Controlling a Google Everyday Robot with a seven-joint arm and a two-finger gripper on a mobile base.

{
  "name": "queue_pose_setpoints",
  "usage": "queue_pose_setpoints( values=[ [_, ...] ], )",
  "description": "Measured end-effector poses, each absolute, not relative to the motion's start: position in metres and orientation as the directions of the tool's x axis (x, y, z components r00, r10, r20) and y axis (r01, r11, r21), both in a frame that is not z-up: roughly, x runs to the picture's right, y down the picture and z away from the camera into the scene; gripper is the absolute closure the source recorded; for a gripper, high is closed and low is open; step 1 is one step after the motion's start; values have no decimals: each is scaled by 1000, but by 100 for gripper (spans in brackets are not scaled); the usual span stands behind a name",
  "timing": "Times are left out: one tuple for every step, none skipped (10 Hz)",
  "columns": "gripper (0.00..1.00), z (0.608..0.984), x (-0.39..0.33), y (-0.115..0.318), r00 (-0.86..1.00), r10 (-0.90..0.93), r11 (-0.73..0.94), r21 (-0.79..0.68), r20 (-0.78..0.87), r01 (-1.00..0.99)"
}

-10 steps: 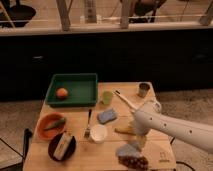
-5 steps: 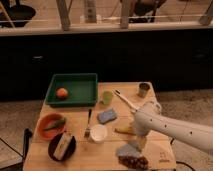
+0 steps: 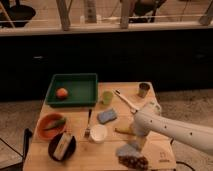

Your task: Place banana in tray

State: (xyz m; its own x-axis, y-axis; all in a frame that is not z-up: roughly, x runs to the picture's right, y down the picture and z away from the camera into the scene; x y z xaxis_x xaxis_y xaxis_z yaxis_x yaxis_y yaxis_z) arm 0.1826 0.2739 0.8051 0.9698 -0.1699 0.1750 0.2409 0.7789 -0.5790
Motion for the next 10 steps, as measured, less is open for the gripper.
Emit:
queue_pose_setpoints(
  values=[
    [28,805,183,275,970,-170,779,-579,175,240],
    [32,805,183,275,970,-169,780,-578,174,240],
    [34,806,183,276,970,-169,781,-578,173,239],
    [35,806,183,276,971,-168,782,-576,172,237],
    [43,806,184,277,971,-167,783,-575,172,237],
    [48,807,183,277,971,-168,783,-575,172,238],
    [54,807,183,277,970,-169,783,-575,172,238],
    [61,806,183,277,971,-168,783,-575,172,237],
    [72,805,184,277,971,-165,783,-576,171,234],
    [82,803,185,277,971,-166,782,-578,170,235]
  ],
)
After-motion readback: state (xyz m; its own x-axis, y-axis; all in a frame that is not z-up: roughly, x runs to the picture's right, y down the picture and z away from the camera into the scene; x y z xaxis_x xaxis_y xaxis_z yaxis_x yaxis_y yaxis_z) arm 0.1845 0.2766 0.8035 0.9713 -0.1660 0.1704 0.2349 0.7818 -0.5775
